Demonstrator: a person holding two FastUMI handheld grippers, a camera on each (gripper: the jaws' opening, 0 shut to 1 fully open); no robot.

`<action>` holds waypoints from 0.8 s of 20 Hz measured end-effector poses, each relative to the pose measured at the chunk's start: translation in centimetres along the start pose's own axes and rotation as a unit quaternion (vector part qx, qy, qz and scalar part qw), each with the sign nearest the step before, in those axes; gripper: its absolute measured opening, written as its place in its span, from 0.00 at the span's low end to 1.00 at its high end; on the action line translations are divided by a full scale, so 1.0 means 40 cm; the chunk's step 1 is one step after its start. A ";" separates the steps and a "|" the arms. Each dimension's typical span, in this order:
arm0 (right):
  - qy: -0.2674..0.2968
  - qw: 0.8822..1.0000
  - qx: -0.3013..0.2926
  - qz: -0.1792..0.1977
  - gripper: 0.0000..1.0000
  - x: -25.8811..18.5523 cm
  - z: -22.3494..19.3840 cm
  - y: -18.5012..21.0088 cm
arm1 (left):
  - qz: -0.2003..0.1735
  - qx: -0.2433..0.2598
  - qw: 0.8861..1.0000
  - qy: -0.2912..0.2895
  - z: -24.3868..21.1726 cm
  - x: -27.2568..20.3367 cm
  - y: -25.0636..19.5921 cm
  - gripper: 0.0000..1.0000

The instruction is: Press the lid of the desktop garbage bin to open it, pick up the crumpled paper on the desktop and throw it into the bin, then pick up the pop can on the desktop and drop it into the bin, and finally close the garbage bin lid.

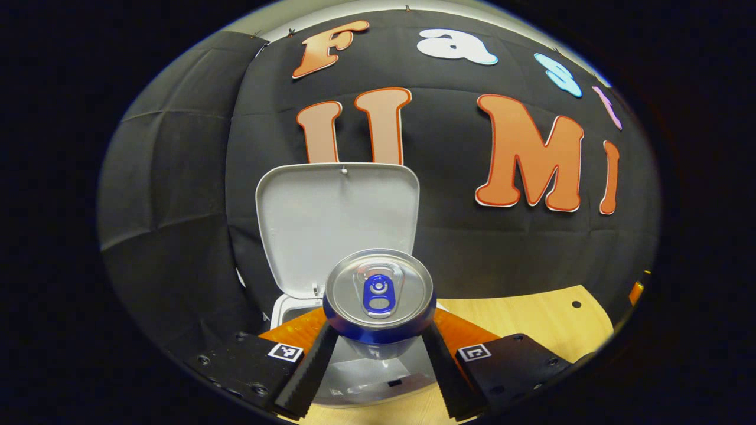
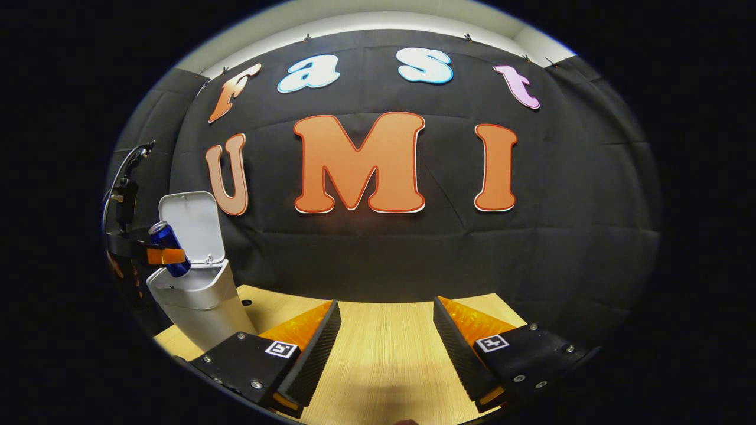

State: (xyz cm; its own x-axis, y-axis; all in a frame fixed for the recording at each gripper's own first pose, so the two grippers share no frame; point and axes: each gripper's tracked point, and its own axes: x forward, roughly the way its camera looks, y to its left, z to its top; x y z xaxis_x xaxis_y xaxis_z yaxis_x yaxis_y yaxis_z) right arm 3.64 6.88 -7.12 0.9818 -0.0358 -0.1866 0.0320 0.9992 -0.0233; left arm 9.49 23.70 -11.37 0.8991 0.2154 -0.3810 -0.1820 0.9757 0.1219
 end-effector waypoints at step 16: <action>-0.003 1.000 0.006 -0.019 0.93 -0.033 0.005 -0.066 | 0.025 -0.005 1.000 -0.009 -0.013 0.034 0.031 0.90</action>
State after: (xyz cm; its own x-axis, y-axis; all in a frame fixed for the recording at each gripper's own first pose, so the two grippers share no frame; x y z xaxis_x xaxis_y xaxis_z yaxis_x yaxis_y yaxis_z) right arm 2.29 4.30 -6.63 0.9809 -0.0731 -0.1802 0.0709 0.9973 -0.0187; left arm 10.30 25.25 -12.20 0.8955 0.2634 -0.3587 -0.2310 0.9641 0.1312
